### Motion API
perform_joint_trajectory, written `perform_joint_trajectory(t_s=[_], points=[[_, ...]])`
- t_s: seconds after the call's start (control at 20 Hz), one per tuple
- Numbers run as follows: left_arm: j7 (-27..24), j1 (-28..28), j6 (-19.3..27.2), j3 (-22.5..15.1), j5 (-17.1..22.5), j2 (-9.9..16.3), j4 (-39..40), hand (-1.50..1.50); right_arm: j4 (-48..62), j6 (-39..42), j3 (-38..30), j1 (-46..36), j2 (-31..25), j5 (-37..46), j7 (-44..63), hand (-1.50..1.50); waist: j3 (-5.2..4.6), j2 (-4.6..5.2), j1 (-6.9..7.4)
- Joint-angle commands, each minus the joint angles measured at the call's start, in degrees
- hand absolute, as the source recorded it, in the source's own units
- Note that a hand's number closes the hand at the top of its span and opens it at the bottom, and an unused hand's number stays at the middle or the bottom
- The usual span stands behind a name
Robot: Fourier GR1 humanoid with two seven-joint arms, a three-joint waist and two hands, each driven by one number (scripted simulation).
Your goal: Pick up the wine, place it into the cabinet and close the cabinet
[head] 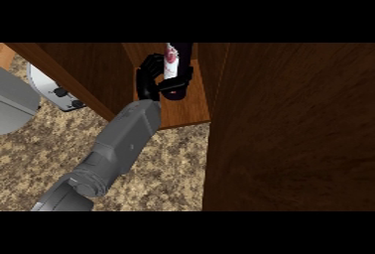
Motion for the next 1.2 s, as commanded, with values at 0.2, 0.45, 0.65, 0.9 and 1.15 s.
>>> perform_joint_trajectory(t_s=[0.2, 0.45, 0.65, 0.9, 1.15], points=[[2.5, -3.1, -0.5, 1.7, 0.9, 1.0, 2.0, 1.50, -1.2, 0.6, -1.2, 1.8, -0.4, -0.7, -0.5, -1.50, 0.03, 0.16, 1.31], [2.4, -4.2, 3.5, -1.8, -2.9, 2.4, 5.3, 1.50, -0.7, 1.8, -2.2, 1.7, -1.0, -2.5, -0.8, -1.50, 0.14, 0.38, 0.81], [1.8, -3.4, 9.7, -6.8, -8.1, 4.0, 6.1, 1.50, -0.9, 1.2, -1.3, 0.2, -0.8, -1.1, -0.7, -1.50, 0.09, 0.62, 0.34], [2.5, -2.1, 12.3, -7.8, -9.2, 5.8, 6.1, 1.50, -0.6, 1.3, -1.8, 1.1, -0.5, -1.7, -1.2, -1.50, 0.07, 1.32, -0.45], [5.1, -1.4, 15.2, -9.0, -10.5, 6.2, 6.1, 1.50, -0.2, 0.9, -1.6, 0.2, -0.1, -1.8, -0.8, -1.50, -0.03, 1.32, -0.24]])
